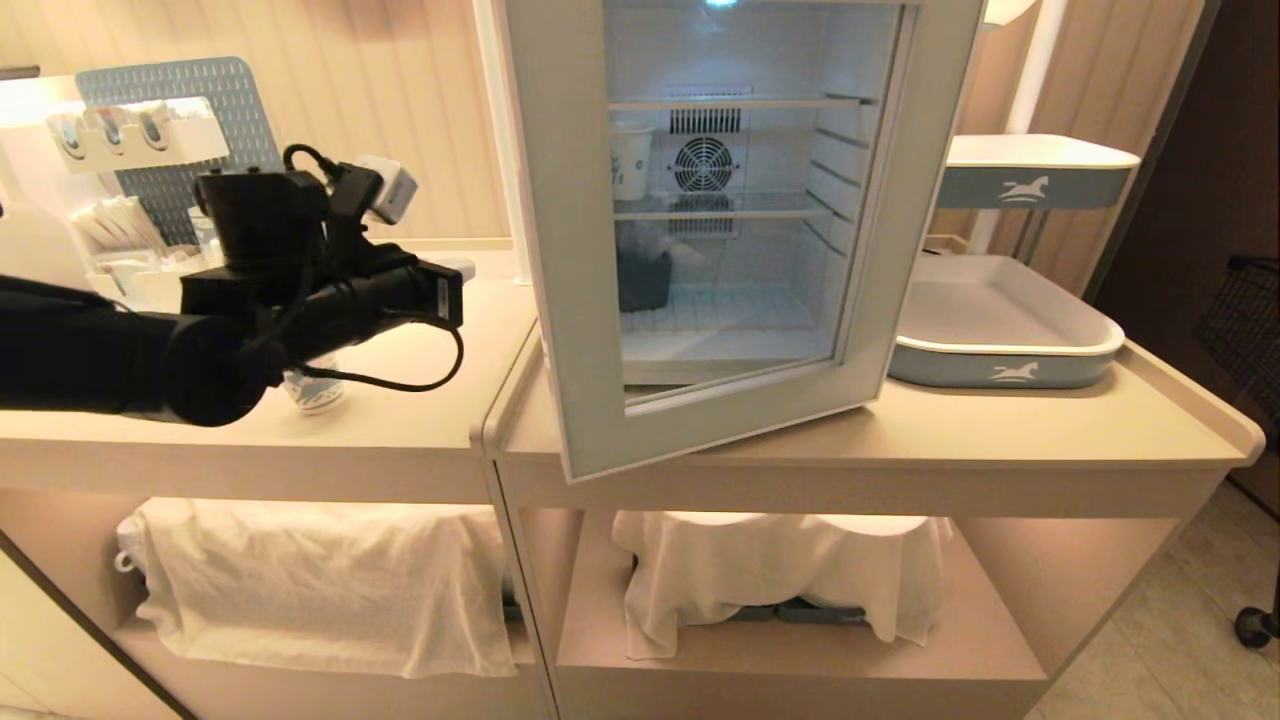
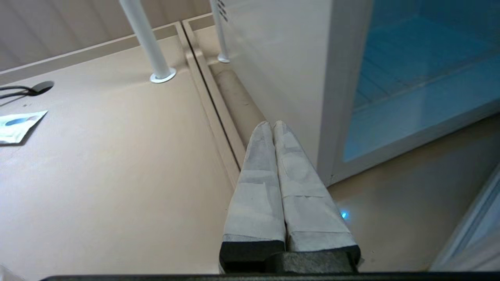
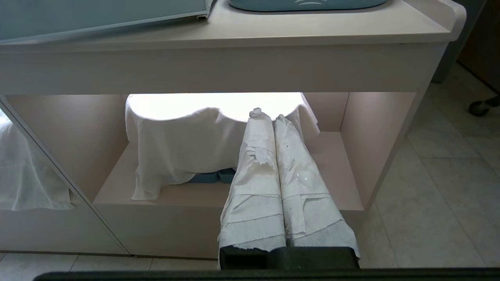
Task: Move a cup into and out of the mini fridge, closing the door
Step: Open the freezer door
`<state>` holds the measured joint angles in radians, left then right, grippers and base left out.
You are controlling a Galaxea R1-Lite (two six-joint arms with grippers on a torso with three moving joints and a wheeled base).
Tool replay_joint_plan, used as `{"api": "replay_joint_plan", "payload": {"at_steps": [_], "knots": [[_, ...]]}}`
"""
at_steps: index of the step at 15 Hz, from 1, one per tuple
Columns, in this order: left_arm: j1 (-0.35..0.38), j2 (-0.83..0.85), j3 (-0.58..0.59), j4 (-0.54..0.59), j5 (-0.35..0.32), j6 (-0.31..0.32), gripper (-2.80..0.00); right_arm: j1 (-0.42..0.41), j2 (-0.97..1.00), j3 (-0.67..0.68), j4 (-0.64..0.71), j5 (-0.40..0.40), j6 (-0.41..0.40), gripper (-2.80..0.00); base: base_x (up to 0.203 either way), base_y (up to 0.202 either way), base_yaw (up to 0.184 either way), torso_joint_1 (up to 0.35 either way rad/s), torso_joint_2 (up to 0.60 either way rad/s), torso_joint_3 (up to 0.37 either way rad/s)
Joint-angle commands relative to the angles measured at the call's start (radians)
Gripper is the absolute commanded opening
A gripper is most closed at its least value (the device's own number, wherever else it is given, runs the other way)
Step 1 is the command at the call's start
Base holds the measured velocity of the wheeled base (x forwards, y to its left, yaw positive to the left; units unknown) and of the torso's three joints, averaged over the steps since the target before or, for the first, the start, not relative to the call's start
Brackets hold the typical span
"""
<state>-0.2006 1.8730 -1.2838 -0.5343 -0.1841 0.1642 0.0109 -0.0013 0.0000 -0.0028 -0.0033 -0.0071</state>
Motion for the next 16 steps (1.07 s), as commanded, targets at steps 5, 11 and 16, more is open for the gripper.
{"api": "replay_joint_plan", "payload": {"at_steps": [5,11,16], "knots": [[-0.074,0.150,-0.180,0.000,0.162,0.012,-2.80,0.000,0.001,0.000,0.000,0.000,-0.001,-2.80,0.000,0.000,0.000,0.000,0.00,0.000],[-0.148,0.196,-0.256,0.000,0.204,0.004,-2.80,0.000,0.001,0.000,0.000,0.000,-0.001,-2.80,0.000,0.000,0.000,0.000,0.00,0.000],[-0.185,0.141,-0.232,0.000,0.188,-0.076,-2.80,0.000,0.001,0.000,0.000,0.000,-0.001,-2.80,0.000,0.000,0.000,0.000,0.00,0.000]]}}
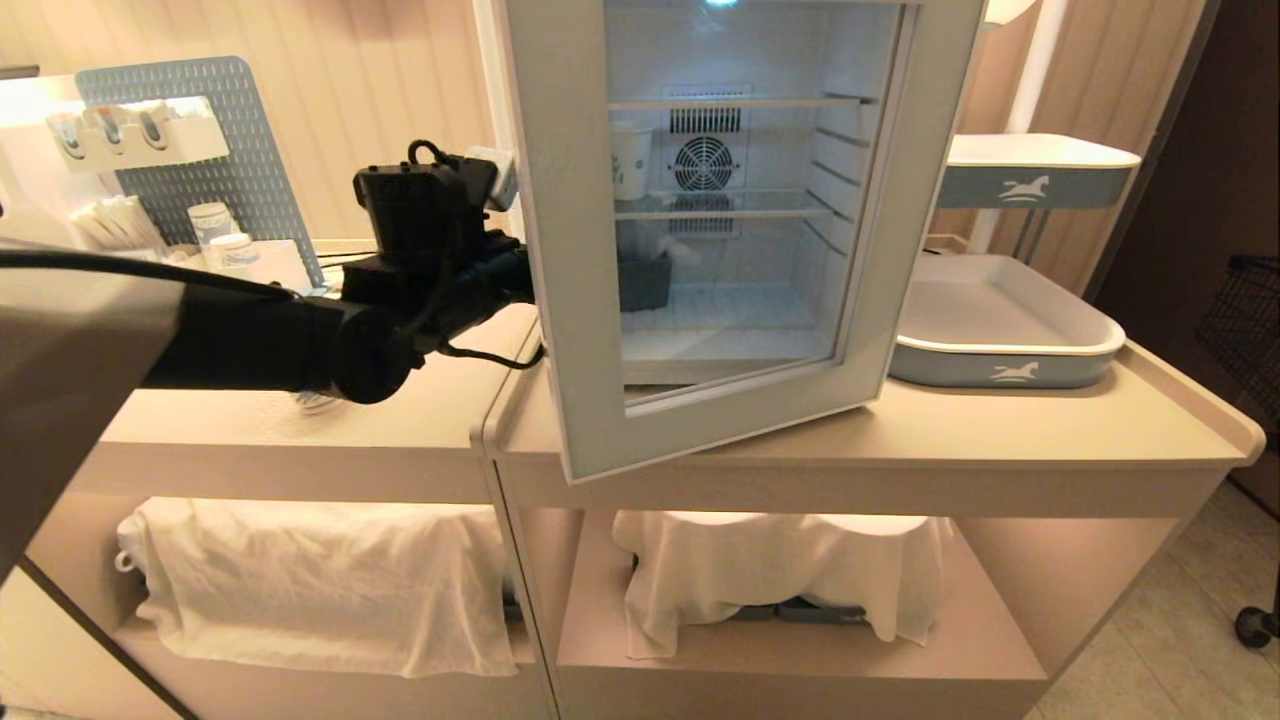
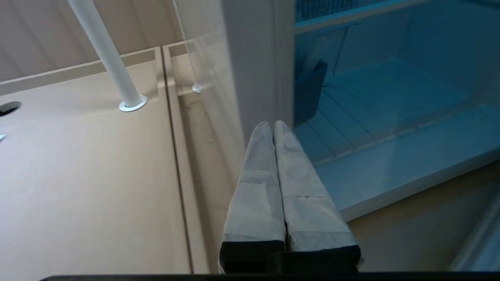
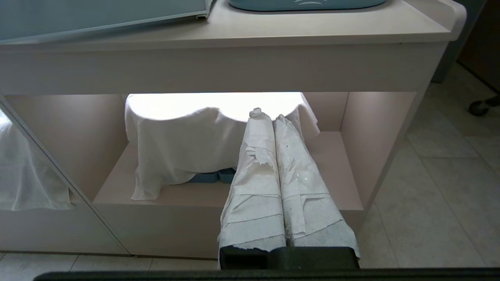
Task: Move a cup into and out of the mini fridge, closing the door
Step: Open the freezer door
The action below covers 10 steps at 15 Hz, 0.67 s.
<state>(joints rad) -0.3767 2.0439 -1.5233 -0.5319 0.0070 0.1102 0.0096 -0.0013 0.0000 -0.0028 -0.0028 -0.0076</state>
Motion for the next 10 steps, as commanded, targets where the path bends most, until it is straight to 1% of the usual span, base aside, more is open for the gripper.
{"api": "replay_joint_plan", "payload": {"at_steps": [1,3,5,7,9,10], "knots": [[-0.015,-0.041,0.018,-0.003,-0.004,-0.048,-2.80,0.001,0.001,0.000,0.000,0.000,0.000,-2.80,0.000,0.000,0.000,0.000,0.00,0.000],[-0.023,-0.076,0.037,-0.002,-0.021,-0.080,-2.80,0.001,0.001,0.000,0.000,0.000,0.000,-2.80,0.000,0.000,0.000,0.000,0.00,0.000],[-0.035,-0.100,0.032,0.003,-0.065,-0.119,-2.80,0.001,0.001,0.000,0.000,0.000,0.000,-2.80,0.000,0.000,0.000,0.000,0.00,0.000],[-0.052,-0.123,0.058,0.000,-0.077,-0.144,-2.80,0.001,0.001,0.000,0.000,0.000,0.000,-2.80,0.000,0.000,0.000,0.000,0.00,0.000],[-0.100,-0.157,0.080,0.003,-0.079,-0.203,-2.80,0.001,0.001,0.000,0.000,0.000,0.000,-2.80,0.000,0.000,0.000,0.000,0.00,0.000],[-0.133,-0.175,0.099,0.003,-0.079,-0.219,-2.80,0.001,0.001,0.000,0.000,0.000,0.000,-2.80,0.000,0.000,0.000,0.000,0.00,0.000]]}}
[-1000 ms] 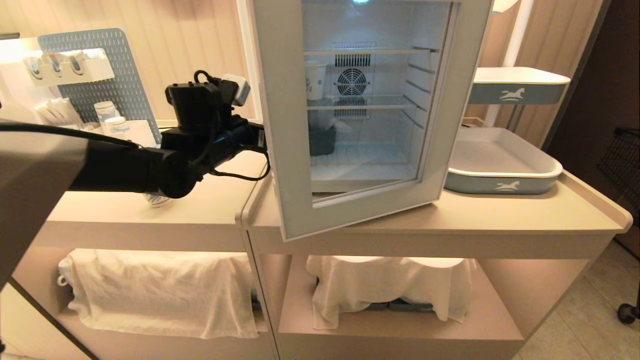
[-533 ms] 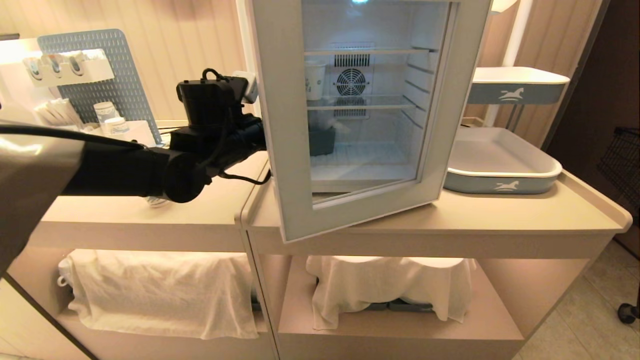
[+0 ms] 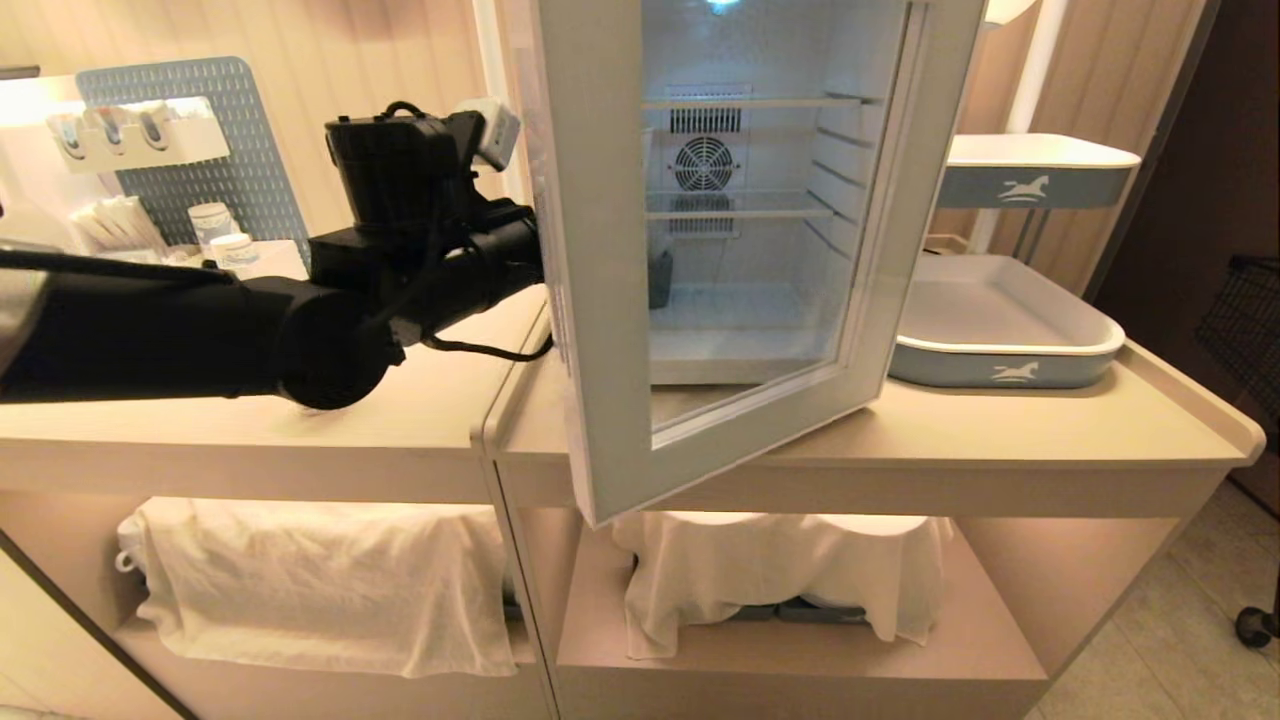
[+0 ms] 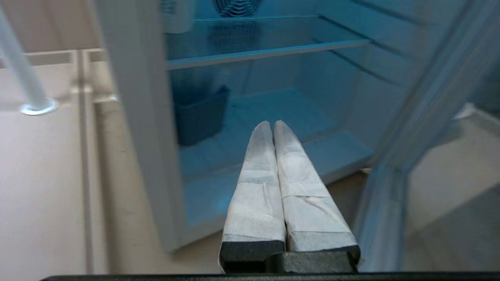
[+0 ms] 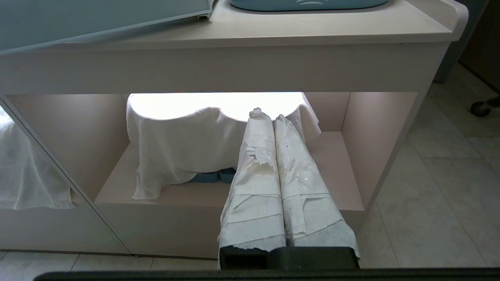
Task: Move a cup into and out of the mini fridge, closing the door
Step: Open the freezer door
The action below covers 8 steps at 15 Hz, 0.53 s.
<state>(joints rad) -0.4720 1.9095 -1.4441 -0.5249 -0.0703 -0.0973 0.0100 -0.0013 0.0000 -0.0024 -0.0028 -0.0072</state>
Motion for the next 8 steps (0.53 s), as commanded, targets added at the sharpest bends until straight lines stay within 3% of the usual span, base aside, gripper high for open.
{"api": "replay_joint_plan", "payload": {"at_steps": [1,8], "knots": [[-0.070,-0.055,0.037,-0.004,-0.001,-0.018,-2.80,0.001,0.001,0.000,-0.001,0.000,0.000,-2.80,0.000,0.000,0.000,0.000,0.00,0.000],[-0.375,-0.188,0.167,-0.018,0.011,-0.028,-2.80,0.001,0.001,0.000,-0.001,0.000,0.000,-2.80,0.000,0.000,0.000,0.000,0.00,0.000]]}}
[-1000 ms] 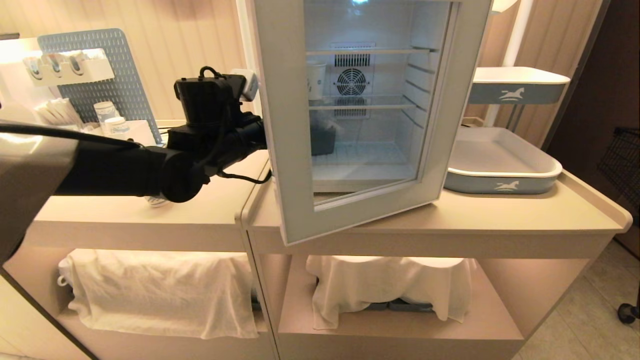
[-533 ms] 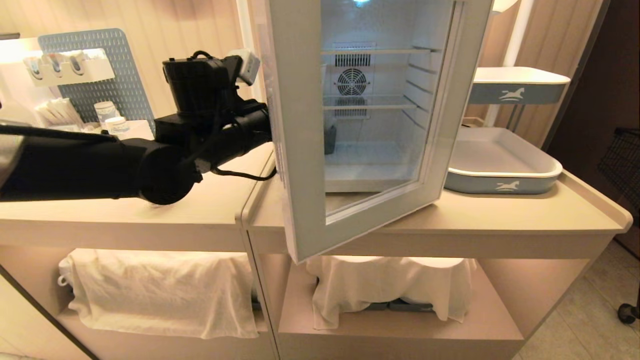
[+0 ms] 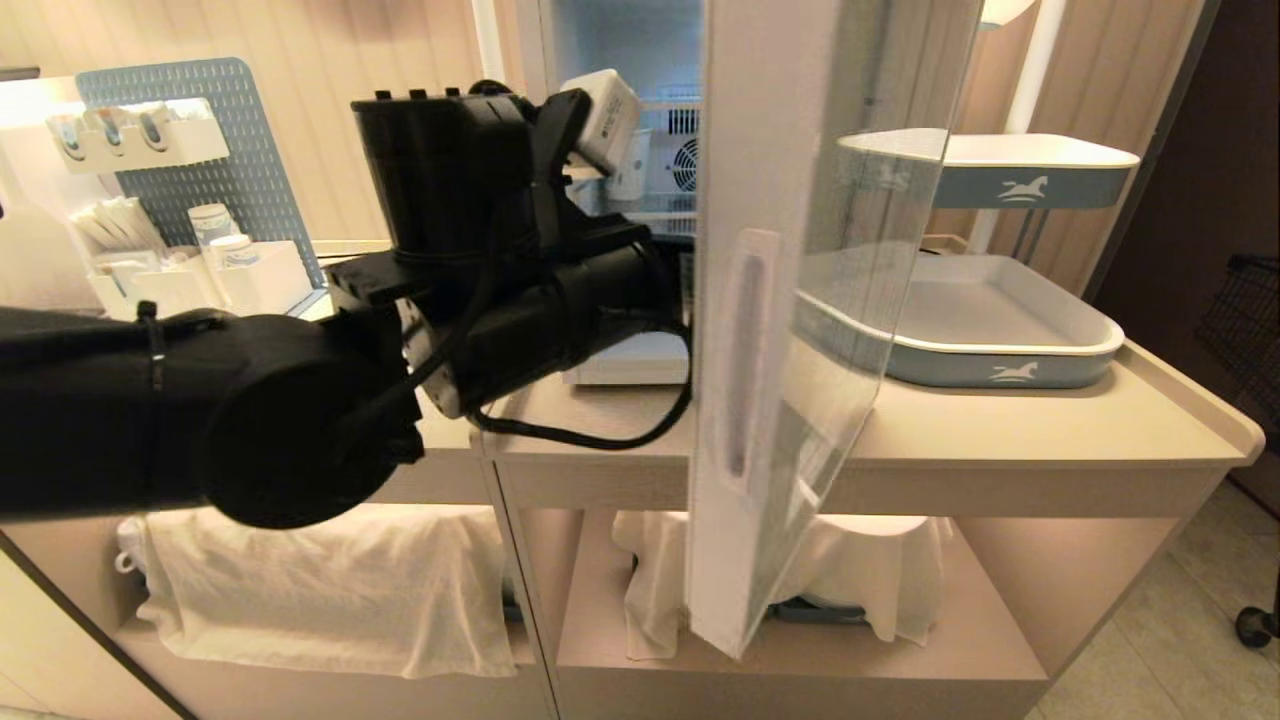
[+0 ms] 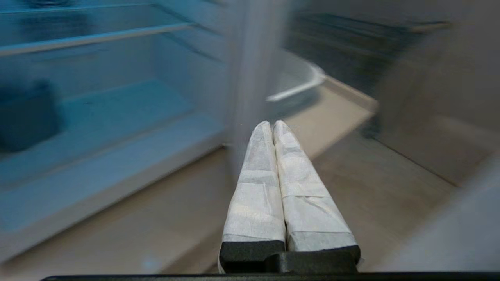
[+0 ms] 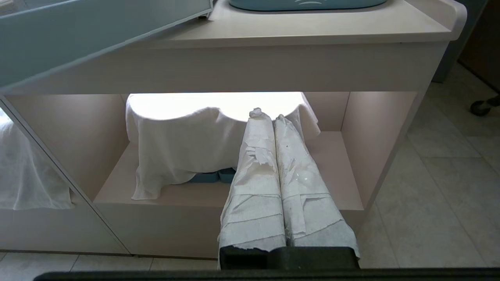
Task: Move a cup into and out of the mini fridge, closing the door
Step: Open the freezer door
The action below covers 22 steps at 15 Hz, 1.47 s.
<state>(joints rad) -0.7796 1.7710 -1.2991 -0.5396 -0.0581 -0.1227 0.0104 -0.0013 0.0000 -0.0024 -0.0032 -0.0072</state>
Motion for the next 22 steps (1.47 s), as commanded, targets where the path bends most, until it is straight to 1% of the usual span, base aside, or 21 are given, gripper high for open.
{"api": "replay_joint_plan", "payload": {"at_steps": [1,2,5,7,8,10,13,16,17,18,20,22], "knots": [[-0.123,-0.067,0.029,-0.001,-0.001,-0.010,-2.80,0.000,0.001,0.000,-0.001,0.000,0.000,-2.80,0.000,0.000,0.000,0.000,0.00,0.000],[-0.164,-0.078,0.034,0.001,0.000,-0.016,-2.80,0.000,0.001,0.000,-0.001,0.000,0.000,-2.80,0.000,0.000,0.000,0.000,0.00,0.000],[-0.205,-0.091,0.053,0.002,-0.010,-0.026,-2.80,0.000,0.001,0.000,-0.001,0.000,0.000,-2.80,0.000,0.000,0.000,0.000,0.00,0.000],[-0.255,-0.077,0.037,0.006,-0.013,-0.031,-2.80,0.000,0.001,0.000,-0.001,0.000,0.000,-2.80,0.000,0.000,0.000,0.000,0.00,0.000],[-0.274,-0.070,0.050,-0.002,-0.006,-0.032,-2.80,0.000,0.000,0.000,-0.001,0.000,0.000,-2.80,0.000,0.000,0.000,0.000,0.00,0.000],[-0.275,-0.065,0.081,-0.006,0.003,-0.036,-2.80,0.000,0.001,0.000,-0.001,0.000,0.000,-2.80,0.000,0.000,0.000,0.000,0.00,0.000],[-0.270,-0.048,0.061,-0.010,0.004,-0.037,-2.80,0.000,0.001,0.000,-0.001,0.000,0.000,-2.80,0.000,0.000,0.000,0.000,0.00,0.000],[-0.265,-0.060,0.090,-0.015,0.003,-0.055,-2.80,0.000,0.001,0.000,-0.001,0.000,0.000,-2.80,0.000,0.000,0.000,0.000,0.00,0.000],[-0.235,-0.067,0.106,-0.015,0.004,-0.060,-2.80,0.000,0.001,0.000,-0.001,0.000,0.000,-2.80,0.000,0.000,0.000,0.000,0.00,0.000],[-0.181,-0.073,0.125,-0.017,0.007,-0.054,-2.80,0.000,0.001,0.000,-0.001,0.000,0.000,-2.80,0.000,0.000,0.000,0.000,0.00,0.000],[-0.039,-0.079,0.159,-0.019,0.039,-0.014,-2.80,0.000,0.001,0.000,-0.001,0.000,0.000,-2.80,0.000,0.000,0.000,0.000,0.00,0.000],[0.134,-0.088,0.202,-0.015,0.062,0.038,-2.80,0.000,0.001,0.000,-0.001,0.000,0.000,-2.80,0.000,0.000,0.000,0.000,0.00,0.000]]}}
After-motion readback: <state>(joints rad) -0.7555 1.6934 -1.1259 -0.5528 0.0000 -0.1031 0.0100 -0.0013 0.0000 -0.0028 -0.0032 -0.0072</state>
